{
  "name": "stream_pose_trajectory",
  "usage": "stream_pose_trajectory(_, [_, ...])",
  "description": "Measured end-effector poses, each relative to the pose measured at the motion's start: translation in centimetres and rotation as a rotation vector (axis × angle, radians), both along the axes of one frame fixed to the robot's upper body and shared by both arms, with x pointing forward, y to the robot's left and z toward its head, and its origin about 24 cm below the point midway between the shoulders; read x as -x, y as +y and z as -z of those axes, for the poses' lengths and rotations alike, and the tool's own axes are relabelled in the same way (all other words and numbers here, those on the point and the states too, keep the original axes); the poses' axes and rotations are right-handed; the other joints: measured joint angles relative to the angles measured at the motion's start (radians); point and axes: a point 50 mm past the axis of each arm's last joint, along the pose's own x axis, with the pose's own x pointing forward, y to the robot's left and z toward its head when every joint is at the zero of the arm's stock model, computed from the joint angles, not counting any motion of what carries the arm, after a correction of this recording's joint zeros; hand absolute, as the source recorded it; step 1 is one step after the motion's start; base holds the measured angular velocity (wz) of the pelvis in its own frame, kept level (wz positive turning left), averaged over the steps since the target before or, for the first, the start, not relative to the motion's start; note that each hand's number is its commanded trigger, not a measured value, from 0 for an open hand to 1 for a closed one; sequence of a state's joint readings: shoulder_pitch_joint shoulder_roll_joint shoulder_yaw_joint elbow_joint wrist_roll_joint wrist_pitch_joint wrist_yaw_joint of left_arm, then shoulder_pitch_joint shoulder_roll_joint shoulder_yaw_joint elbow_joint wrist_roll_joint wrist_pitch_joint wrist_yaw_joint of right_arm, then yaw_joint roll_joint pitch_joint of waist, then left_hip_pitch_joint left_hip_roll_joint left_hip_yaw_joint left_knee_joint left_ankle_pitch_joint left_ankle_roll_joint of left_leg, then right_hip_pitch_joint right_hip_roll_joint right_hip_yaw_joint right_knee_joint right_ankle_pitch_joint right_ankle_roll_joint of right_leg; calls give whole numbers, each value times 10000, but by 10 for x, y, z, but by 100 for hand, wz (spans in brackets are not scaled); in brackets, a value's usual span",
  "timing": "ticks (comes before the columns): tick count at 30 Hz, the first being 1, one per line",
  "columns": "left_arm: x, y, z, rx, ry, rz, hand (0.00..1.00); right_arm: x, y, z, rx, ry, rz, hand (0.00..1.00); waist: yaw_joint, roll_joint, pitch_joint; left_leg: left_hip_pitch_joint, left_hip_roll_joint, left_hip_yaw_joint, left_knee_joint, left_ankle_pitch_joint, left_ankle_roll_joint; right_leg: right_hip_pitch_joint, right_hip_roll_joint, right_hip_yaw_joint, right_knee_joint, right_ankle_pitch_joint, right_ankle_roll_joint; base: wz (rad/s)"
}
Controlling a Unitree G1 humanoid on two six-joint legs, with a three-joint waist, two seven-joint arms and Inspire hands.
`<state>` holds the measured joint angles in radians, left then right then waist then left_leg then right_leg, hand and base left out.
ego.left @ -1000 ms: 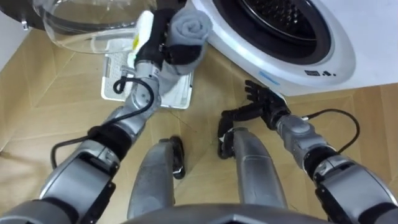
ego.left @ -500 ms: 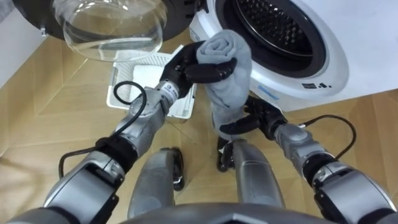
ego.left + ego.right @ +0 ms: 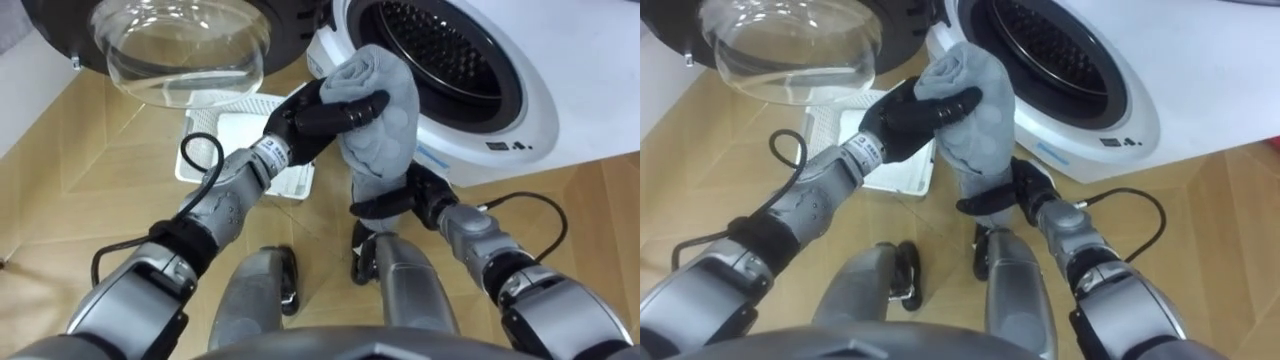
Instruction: Put towel into washing machine
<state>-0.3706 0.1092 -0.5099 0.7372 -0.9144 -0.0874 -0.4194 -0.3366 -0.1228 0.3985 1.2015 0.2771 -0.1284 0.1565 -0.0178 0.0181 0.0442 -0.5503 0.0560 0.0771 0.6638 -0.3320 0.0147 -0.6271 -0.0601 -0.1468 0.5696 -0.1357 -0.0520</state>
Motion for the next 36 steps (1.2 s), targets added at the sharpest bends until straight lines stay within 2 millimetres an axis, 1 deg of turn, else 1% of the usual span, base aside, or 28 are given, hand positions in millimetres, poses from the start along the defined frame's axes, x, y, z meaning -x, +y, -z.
stream_pose_trajectory(5, [6,-4,1,237,81,159,100,3,1,2,124,289,-236,100,23,1,0,40,-1,24,-165,41,-15,-1,22,5,-111,21,1,0])
stream_pose_trajectory(9, [7,-4,2,408,224,89,100,4,1,3,166,415,-268,100,42,1,0,43,0,28,-261,62,-27,-32,28,4,-150,16,-6,0])
stream_pose_trajectory(10, [7,-4,2,441,237,67,56,4,0,3,173,410,-269,100,42,1,0,39,-1,28,-273,62,-27,-38,28,14,-155,15,-6,0])
stream_pose_trajectory(11, [7,-4,2,463,245,49,15,4,0,3,180,405,-272,100,42,1,1,34,-1,27,-279,62,-27,-42,27,18,-159,14,-6,0])
stream_pose_trajectory(12, [6,-3,2,470,252,36,0,4,0,3,224,390,-315,100,42,-1,1,29,-2,33,-290,62,-27,-47,25,14,-161,14,-5,0])
stream_pose_trajectory(16, [6,-2,2,489,253,-17,0,4,0,3,344,383,-440,100,49,0,2,29,4,36,-318,62,-27,-47,28,-16,-169,14,-5,0])
stream_pose_trajectory(19, [5,0,1,575,246,-160,0,4,-1,3,361,415,-336,100,159,3,4,18,9,45,-352,67,-35,-64,38,-23,-168,14,-6,0])
stream_pose_trajectory(22, [6,4,3,597,296,-342,0,4,-4,3,467,398,-225,100,307,6,5,24,10,42,-404,78,-42,-68,25,-64,-172,6,-17,0])
stream_pose_trajectory(25, [10,11,9,285,387,-509,0,5,-7,4,584,556,-77,100,564,20,13,26,14,33,-437,78,-44,-61,31,-86,-185,3,-19,0])
stream_pose_trajectory(27, [14,20,17,-219,596,-961,0,9,-10,7,718,702,42,100,774,16,15,28,-16,32,-503,105,-46,-81,-1,-92,-189,-4,-15,3])
stream_pose_trajectory(28, [15,23,19,-360,679,-1090,0,10,-12,7,756,746,65,100,823,17,15,17,-32,28,-525,115,-45,-98,-14,-84,-184,-12,-15,9])
stream_pose_trajectory(30, [20,35,30,-1207,1036,-1650,0,11,-19,7,825,906,367,100,963,26,19,-29,-198,-32,-768,298,-4,-187,-142,-188,-193,-32,-4,20])
stream_pose_trajectory(31, [21,38,34,-1460,1207,-1784,0,12,-21,8,771,991,542,100,1029,26,19,-27,-217,-55,-806,324,-5,-181,-156,-211,-208,-32,-4,19])
stream_pose_trajectory(33, [32,50,50,-2517,1813,-2080,0,15,-26,9,627,1246,984,100,1204,44,23,-26,-268,-230,-875,373,-38,-111,-232,-335,-293,-33,-7,16])
stream_pose_trajectory(34, [35,54,54,-2852,1973,-2070,0,15,-26,9,578,1296,1064,100,1247,43,23,-22,-295,-265,-930,405,-38,-107,-259,-369,-301,-33,-7,21])
stream_pose_trajectory(36, [56,62,72,-3561,2828,-2127,0,14,-32,8,-40,1374,1947,100,1287,39,24,-51,-389,-291,-1112,511,1,-176,-352,-458,-306,-57,13,20])
